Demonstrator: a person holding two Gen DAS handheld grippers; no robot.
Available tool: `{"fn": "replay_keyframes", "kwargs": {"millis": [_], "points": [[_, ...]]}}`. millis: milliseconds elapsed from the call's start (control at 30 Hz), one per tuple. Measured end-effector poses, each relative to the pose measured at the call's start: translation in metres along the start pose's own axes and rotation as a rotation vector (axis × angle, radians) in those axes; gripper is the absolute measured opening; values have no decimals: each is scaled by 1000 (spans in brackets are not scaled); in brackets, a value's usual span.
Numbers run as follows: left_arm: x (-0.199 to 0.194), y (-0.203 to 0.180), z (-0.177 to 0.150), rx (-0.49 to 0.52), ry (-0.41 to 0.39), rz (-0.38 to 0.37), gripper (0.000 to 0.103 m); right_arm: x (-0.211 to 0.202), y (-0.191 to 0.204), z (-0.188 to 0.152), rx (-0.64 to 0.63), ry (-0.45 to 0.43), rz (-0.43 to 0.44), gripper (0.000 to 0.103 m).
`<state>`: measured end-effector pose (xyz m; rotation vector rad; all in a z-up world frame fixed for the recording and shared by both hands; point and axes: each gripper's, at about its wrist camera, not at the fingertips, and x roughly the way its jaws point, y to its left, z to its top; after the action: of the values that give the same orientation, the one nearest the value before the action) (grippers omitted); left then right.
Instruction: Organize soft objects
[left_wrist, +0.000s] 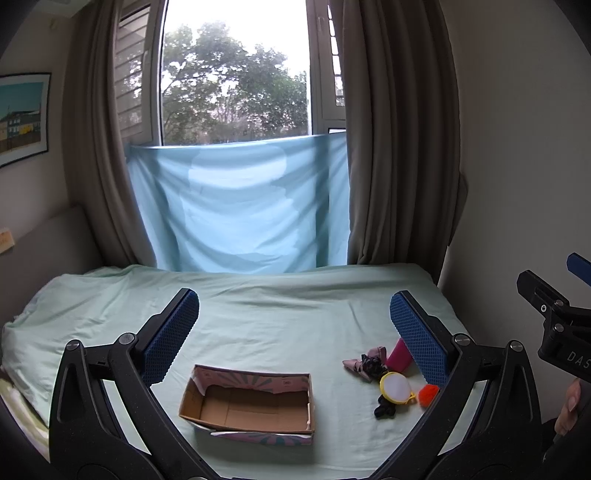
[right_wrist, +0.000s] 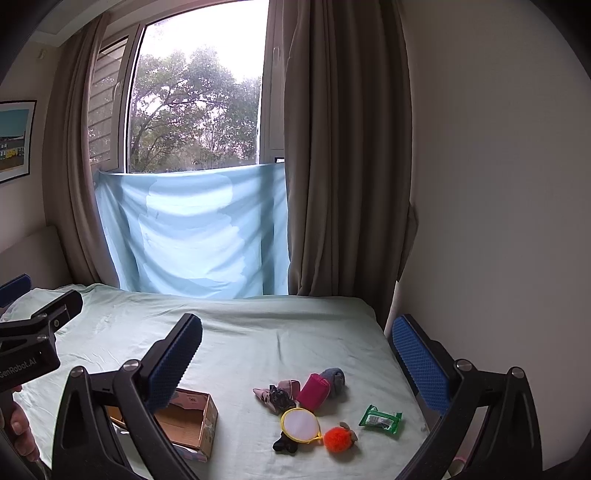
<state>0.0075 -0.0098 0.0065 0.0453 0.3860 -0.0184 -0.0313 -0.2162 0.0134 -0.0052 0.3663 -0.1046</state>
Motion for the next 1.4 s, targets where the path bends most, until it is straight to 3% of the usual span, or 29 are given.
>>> {"fn": "replay_keyframes", "kwargs": {"millis": [400,767,1100,1400], "points": [[-1,1,1,9,9,-13,103,-3,1,-1,10,-14,-1,103],[42,-21,-19,35,103,-128,103,23,-28,-25,59,77,-125,103],[117,-100,-67,79,201,-161,103,96,-99,-80,58,228,-163,103],[219,-186,-126,172,265,-204,103,191,-168,-142,34,330,-179,103]]}}
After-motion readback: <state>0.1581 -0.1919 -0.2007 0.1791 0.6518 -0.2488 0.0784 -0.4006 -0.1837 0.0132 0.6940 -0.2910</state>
